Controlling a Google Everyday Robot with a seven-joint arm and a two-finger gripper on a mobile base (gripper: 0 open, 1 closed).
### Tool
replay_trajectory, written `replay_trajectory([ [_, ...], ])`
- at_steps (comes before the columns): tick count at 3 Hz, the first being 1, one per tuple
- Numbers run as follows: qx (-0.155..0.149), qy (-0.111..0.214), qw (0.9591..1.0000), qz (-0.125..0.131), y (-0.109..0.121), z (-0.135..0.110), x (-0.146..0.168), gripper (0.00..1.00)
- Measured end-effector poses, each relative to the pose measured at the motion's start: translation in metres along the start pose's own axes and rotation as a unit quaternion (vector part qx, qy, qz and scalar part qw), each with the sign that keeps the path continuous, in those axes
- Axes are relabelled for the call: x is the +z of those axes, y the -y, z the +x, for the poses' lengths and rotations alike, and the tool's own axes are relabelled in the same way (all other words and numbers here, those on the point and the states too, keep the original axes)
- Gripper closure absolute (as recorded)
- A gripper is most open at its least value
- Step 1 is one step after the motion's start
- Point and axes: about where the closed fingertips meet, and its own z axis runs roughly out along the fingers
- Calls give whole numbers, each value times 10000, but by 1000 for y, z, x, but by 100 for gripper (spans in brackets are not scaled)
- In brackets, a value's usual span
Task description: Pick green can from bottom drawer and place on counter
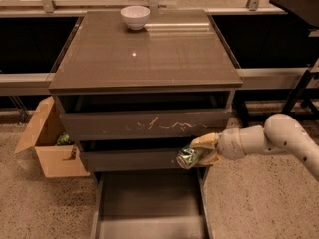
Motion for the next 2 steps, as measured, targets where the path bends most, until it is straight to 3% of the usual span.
replay_trajectory([
  [2,-312,-158,9993,102,98,-1,-70,100],
])
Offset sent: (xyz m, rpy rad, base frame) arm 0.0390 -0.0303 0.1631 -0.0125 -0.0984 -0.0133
